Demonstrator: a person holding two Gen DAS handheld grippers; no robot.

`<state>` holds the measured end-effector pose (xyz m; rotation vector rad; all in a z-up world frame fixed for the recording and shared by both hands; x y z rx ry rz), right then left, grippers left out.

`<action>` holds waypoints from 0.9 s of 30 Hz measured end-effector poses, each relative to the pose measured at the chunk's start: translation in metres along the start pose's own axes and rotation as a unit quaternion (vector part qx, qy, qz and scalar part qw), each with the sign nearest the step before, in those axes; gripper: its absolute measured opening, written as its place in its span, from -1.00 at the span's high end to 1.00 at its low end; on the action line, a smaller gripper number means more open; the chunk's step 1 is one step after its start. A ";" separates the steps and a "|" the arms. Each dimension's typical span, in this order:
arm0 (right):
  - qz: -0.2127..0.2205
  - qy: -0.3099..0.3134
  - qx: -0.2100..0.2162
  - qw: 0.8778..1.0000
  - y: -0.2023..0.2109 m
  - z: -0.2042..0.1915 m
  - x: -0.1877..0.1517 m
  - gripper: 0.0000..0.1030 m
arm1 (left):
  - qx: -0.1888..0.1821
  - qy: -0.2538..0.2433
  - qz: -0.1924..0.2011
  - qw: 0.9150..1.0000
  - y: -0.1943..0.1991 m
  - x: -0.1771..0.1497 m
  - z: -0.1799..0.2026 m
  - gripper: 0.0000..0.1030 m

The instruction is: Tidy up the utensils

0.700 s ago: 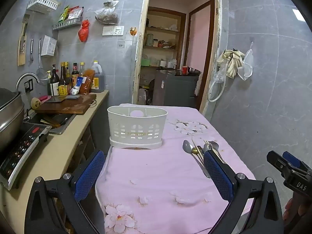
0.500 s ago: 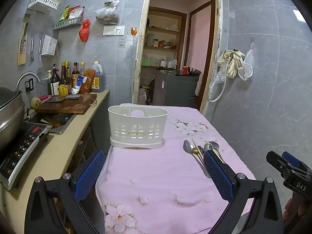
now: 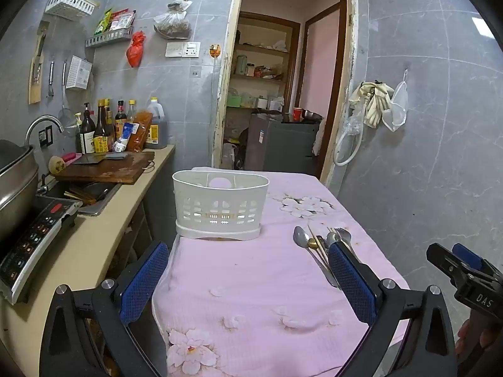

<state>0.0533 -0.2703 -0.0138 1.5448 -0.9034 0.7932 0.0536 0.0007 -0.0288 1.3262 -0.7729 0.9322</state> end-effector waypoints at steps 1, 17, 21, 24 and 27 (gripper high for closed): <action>0.000 0.000 0.000 1.000 0.000 0.000 0.000 -0.98 | 0.000 0.000 0.000 1.000 0.000 0.000 0.000 -0.99; 0.001 0.003 -0.002 1.000 0.001 0.000 0.003 -0.98 | 0.000 0.000 0.002 1.000 0.002 -0.002 0.002 -0.99; 0.001 0.003 -0.002 1.000 0.001 -0.001 0.003 -0.98 | -0.001 0.001 0.002 1.000 0.001 0.000 0.005 -0.99; 0.001 0.003 -0.002 1.000 0.001 -0.001 0.003 -0.98 | -0.001 0.000 0.002 1.000 0.001 0.002 0.007 -0.99; 0.002 0.004 -0.002 1.000 0.001 0.000 0.003 -0.98 | -0.002 -0.001 0.003 1.000 0.002 0.003 0.009 -0.99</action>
Point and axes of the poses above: each gripper's, at about its wrist camera, not at the fingertips, and y roughly against the way its jaws point, z to its right, x to its top, the point moved 6 cm from there along -y, roughly the way its jaws point, and after that the axes turned 1 degree about -y, right-handed, at the moved point
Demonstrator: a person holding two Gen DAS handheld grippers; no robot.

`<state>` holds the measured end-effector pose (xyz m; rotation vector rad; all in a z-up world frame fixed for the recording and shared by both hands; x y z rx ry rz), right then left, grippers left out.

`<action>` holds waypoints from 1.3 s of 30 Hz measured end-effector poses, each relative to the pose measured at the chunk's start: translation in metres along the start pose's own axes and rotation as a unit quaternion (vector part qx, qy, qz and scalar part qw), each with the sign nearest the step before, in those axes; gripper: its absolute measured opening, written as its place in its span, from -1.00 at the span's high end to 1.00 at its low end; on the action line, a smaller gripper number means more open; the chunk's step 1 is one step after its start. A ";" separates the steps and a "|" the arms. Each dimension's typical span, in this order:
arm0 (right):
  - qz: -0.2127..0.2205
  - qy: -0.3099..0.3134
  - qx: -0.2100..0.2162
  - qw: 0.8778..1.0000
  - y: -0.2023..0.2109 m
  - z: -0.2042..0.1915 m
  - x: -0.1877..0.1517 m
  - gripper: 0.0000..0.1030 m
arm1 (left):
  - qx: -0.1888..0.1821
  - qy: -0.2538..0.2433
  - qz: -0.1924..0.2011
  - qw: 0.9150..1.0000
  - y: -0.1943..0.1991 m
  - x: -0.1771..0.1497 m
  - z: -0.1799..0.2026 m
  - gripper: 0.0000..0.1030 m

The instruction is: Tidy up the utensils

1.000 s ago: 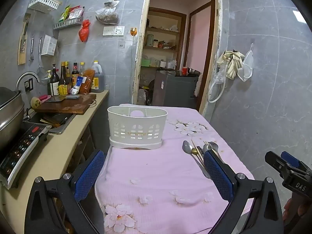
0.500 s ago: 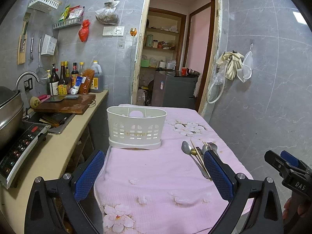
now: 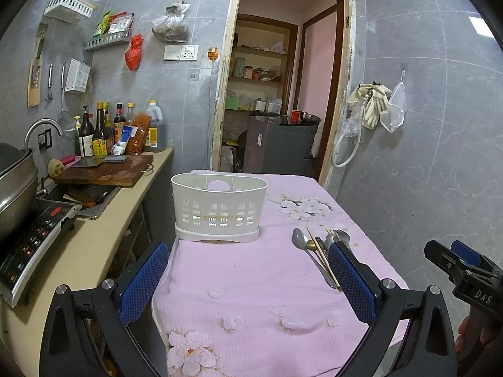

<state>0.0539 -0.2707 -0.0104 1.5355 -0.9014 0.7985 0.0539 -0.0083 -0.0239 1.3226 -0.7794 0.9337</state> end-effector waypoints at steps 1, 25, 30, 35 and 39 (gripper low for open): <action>0.000 0.000 0.000 1.000 0.000 0.000 0.000 -0.98 | 0.000 0.000 0.000 1.000 0.000 0.000 0.000 -0.99; 0.000 0.002 0.003 1.000 0.000 -0.002 0.002 -0.98 | -0.001 -0.001 0.002 1.000 0.006 0.007 0.004 -0.99; -0.001 0.002 0.003 1.000 0.000 -0.001 0.002 -0.98 | -0.001 -0.001 0.002 1.000 0.006 0.007 0.004 -0.99; -0.001 0.002 0.003 1.000 0.000 -0.001 0.002 -0.98 | -0.002 -0.002 0.002 1.000 0.006 0.007 0.004 -0.99; -0.001 0.002 0.003 1.000 0.000 -0.001 0.002 -0.98 | -0.001 -0.001 0.003 1.000 0.006 0.006 0.004 -0.99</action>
Point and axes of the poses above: each gripper's, at about its wrist camera, not at the fingertips, and y roughly against the way its jaws point, z to its right, x to its top, the point moved 6 cm from there along -y, roughly the way its jaws point, and after that the axes turned 1 degree about -y, right-handed, at the moved point
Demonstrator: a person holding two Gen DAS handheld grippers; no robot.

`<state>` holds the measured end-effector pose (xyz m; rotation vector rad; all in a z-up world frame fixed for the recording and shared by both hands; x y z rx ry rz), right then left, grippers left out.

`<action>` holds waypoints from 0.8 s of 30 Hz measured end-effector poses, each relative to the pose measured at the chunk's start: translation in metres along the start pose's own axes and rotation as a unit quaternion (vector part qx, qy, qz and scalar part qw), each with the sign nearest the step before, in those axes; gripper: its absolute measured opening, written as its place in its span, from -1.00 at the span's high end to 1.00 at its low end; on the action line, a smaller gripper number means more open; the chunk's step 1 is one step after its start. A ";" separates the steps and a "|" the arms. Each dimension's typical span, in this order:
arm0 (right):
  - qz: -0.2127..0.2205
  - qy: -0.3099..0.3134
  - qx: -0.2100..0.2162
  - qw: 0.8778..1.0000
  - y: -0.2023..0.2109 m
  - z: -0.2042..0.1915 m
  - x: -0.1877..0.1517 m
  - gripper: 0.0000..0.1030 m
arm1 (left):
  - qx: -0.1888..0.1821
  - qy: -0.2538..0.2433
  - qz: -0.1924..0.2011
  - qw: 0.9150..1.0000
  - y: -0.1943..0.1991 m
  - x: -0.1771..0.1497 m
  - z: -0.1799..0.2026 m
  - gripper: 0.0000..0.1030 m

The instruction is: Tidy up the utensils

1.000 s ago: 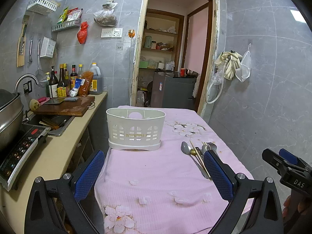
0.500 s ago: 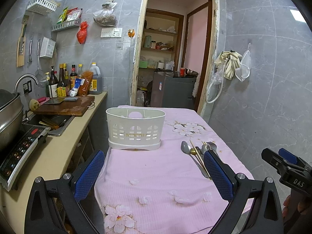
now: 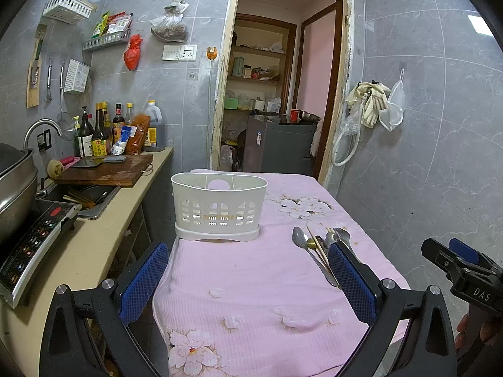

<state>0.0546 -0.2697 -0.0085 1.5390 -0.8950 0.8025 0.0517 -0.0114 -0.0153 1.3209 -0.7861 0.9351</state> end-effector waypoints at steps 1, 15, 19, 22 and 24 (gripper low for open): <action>-0.001 0.000 0.000 1.000 0.000 -0.001 0.000 -0.98 | 0.000 0.000 0.000 1.000 0.000 0.000 0.000 -0.99; -0.002 -0.001 -0.001 1.000 -0.001 -0.002 -0.001 -0.98 | -0.004 -0.004 -0.005 1.000 -0.002 -0.004 0.000 -0.99; -0.004 -0.003 -0.002 1.000 -0.002 -0.005 -0.003 -0.98 | -0.006 -0.006 -0.009 1.000 -0.006 -0.006 -0.002 -0.99; -0.004 -0.005 -0.004 1.000 -0.005 -0.004 -0.006 -0.98 | -0.008 -0.005 -0.012 1.000 -0.009 -0.006 -0.003 -0.99; -0.005 -0.010 -0.003 1.000 -0.008 -0.002 -0.007 -0.98 | -0.010 -0.005 -0.011 1.000 -0.011 -0.006 -0.004 -0.99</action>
Point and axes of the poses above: each gripper's, at about its wrist camera, not at the fingertips, and y roughly against the way its jaws point, z to its right, x to its top, the point moved 6 cm from there along -y, roughly the way its jaws point, and after that the axes turned 1 degree about -y, right-handed, at the moved point
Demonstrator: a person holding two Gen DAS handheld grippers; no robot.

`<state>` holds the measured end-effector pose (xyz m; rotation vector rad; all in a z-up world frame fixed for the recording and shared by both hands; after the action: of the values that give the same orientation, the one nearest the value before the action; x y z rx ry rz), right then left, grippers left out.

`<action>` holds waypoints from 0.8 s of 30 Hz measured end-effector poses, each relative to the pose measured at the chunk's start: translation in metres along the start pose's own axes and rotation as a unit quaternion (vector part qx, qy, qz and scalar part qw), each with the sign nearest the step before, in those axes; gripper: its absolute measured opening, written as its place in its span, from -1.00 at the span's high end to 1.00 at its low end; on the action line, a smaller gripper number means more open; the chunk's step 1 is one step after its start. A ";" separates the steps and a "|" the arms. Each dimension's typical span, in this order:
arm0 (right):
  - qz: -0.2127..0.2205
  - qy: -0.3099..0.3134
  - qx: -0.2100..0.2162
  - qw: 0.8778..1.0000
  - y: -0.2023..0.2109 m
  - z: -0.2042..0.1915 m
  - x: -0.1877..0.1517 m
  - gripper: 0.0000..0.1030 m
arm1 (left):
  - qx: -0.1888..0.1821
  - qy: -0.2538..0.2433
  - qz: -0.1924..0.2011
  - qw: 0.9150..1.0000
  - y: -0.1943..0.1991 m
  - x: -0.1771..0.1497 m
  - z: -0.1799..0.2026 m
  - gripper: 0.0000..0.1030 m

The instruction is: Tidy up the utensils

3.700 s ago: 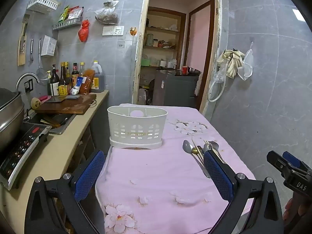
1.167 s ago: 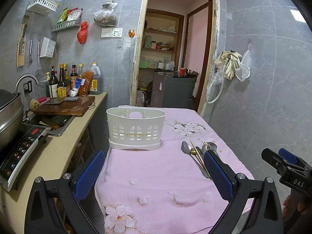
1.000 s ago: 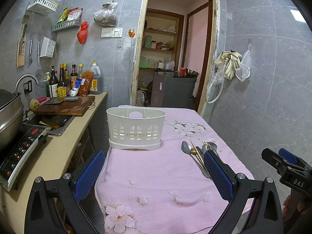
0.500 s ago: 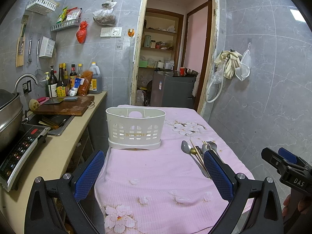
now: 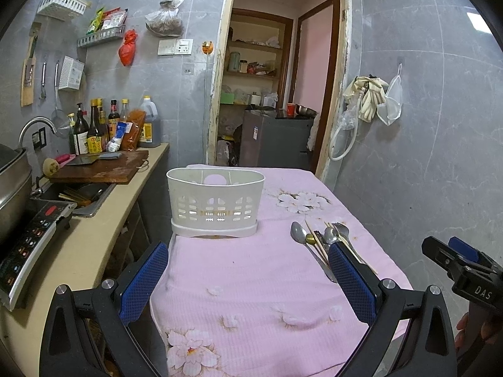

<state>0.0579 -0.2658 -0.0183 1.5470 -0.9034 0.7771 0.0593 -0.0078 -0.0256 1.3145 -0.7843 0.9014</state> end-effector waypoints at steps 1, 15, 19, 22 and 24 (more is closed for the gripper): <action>0.002 -0.003 0.001 1.000 0.000 0.000 0.001 -0.98 | -0.001 0.001 0.001 1.000 -0.001 0.001 -0.001 -0.99; 0.029 0.008 0.024 0.999 -0.022 0.023 0.048 -0.98 | -0.039 0.004 0.045 0.998 -0.042 0.042 0.018 -0.99; 0.012 0.006 0.040 0.999 -0.051 0.038 0.059 -0.98 | -0.040 -0.003 0.043 0.998 -0.066 0.050 0.031 -0.99; -0.004 0.004 0.056 0.998 -0.082 0.052 0.068 -0.98 | -0.036 -0.001 0.033 0.999 -0.088 0.052 0.038 -0.99; -0.017 0.005 0.064 0.998 -0.104 0.062 0.071 -0.98 | -0.031 0.000 0.024 0.999 -0.106 0.052 0.043 -0.99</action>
<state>0.1832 -0.3286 -0.0168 1.6642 -0.8326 0.8305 0.1781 -0.0487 -0.0235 1.2466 -0.8398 0.9077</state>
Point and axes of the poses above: each gripper's, at about its wrist camera, not at the fingertips, and y roughly against the way its jaws point, z to its right, x to its top, the point moved 6 cm from there along -y, roughly the way its jaws point, and after that the axes turned 1 degree about -y, right-handed, at the moved point
